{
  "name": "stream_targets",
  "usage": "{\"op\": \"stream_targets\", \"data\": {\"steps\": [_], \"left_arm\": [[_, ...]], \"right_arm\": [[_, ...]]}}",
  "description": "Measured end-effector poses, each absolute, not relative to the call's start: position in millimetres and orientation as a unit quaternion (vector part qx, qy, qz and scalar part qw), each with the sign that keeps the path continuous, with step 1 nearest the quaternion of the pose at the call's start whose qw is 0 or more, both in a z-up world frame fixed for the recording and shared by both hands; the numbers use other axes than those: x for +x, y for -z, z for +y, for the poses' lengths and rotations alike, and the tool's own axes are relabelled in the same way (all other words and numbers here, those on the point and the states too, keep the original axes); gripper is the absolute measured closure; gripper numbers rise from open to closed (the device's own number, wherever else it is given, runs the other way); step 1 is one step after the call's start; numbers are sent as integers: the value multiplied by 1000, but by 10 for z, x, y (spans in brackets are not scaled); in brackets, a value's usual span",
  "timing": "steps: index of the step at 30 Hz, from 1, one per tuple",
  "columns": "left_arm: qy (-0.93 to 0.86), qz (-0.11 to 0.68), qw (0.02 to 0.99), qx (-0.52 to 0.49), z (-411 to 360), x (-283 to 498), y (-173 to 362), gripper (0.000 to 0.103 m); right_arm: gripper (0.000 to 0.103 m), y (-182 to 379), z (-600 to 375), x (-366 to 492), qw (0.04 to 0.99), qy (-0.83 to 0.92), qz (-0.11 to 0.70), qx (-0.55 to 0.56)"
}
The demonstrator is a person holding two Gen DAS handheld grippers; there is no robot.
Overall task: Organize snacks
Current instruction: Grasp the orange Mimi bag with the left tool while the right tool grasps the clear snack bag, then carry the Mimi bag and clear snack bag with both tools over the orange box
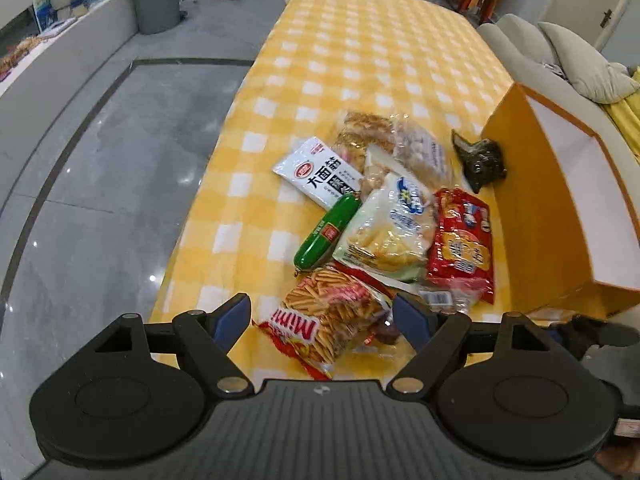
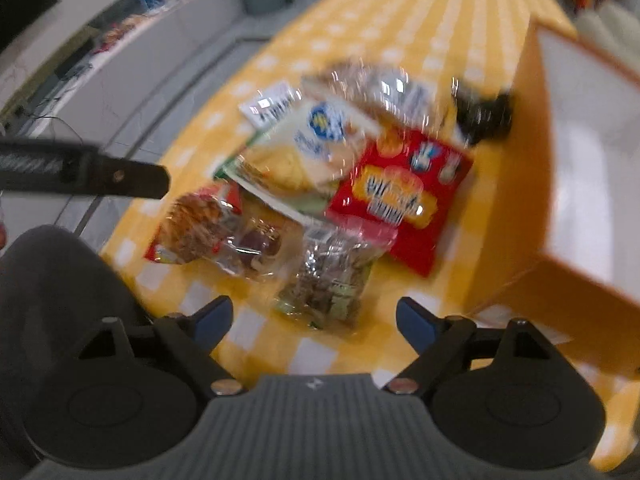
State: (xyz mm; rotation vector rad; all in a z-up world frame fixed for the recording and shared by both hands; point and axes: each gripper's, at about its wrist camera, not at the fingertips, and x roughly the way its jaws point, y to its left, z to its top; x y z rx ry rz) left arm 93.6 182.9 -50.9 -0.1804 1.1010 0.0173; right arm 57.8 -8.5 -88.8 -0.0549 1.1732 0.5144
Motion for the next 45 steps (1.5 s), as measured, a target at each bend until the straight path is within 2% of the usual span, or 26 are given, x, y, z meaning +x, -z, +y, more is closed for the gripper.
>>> {"op": "stream_targets", "data": {"steps": [3,8,11,14,19,23,25,26,27,29,33,39,45], "left_arm": [[-19,536,835,-125,1905,983,662,9],[42,538,840,-59,1795,986,792,8],[68,540,838,-36,1724,1028,839,8],[64,548,834,-1,1680,1129,944,8],[54,588,807,-29,1801,1340,1197,6],[40,587,807,-58,1905,1373,1260,6],[43,584,808,-63,1924,1364,1261,11],[38,583,810,-56,1912,1357,1256,17],[36,580,812,-50,1902,1340,1250,29],[32,578,815,-40,1879,1316,1246,34],[36,574,816,-57,1900,1291,1208,53],[40,560,824,-80,1923,1203,1096,56],[29,512,855,-78,1813,987,620,56]], "right_arm": [[16,1089,-49,702,794,-199,574,5],[20,1267,-22,803,796,-191,574,41],[35,1284,-73,799,801,-206,558,65],[57,1286,-118,752,807,-208,549,60],[58,1299,-153,772,810,-219,542,53],[52,1315,-142,787,815,-219,535,46],[48,1329,-119,789,821,-225,524,39],[49,1333,-97,778,825,-227,516,31],[54,1348,-81,773,829,-228,511,20],[56,1344,-49,747,834,-227,503,1],[63,1333,-50,736,836,-224,501,2],[65,1264,-104,664,843,-215,492,1],[65,965,-182,584,853,-238,464,24]]}}
